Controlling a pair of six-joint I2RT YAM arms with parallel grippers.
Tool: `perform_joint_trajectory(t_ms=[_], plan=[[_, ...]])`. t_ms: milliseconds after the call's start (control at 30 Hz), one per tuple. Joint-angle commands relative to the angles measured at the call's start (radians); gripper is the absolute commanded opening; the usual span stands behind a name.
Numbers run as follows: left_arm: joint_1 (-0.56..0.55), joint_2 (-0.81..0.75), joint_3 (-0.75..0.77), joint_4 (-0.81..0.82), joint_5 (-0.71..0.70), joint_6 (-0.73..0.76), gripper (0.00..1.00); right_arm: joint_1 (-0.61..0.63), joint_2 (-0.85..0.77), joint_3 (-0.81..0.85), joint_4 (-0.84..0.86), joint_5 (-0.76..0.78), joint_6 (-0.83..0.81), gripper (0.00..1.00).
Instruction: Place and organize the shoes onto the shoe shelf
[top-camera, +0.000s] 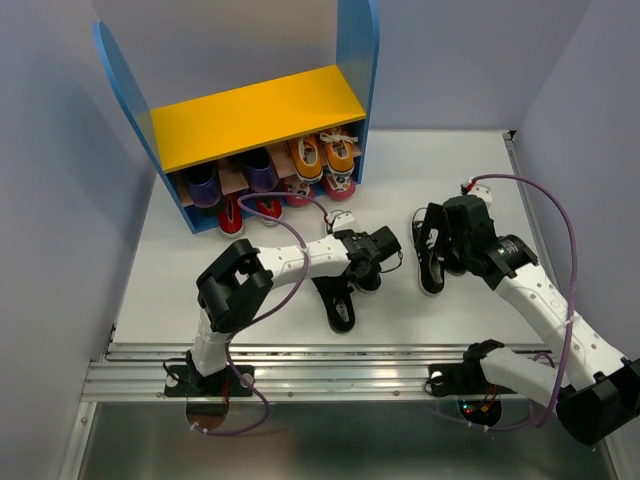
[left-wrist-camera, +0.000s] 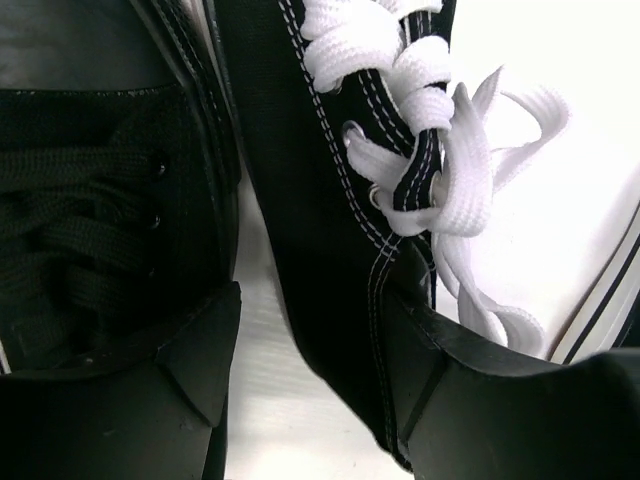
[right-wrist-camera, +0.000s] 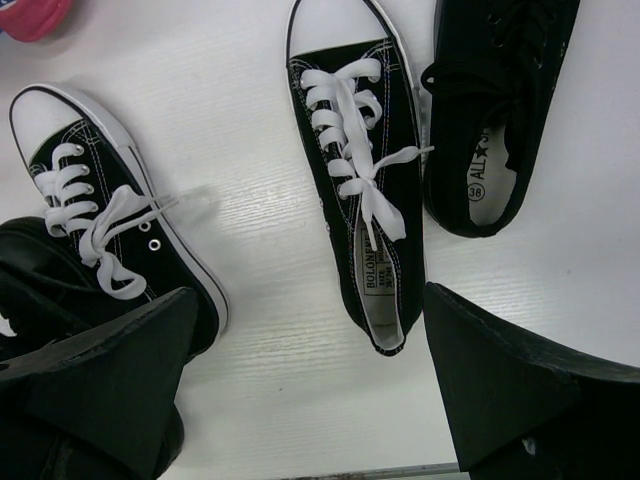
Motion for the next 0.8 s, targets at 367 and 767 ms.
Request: perform_joint_trajectory(t_ms=[367, 767], plan=[[0.004, 0.012, -0.06, -0.002, 0.019, -0.035, 0.29, 0.001, -0.017, -0.013, 0.026, -0.017, 0.0, 1.0], [0.004, -0.08, 0.063, -0.223, -0.094, 0.02, 0.0, 0.001, -0.031, -0.016, 0.02, -0.001, -0.003, 1.0]])
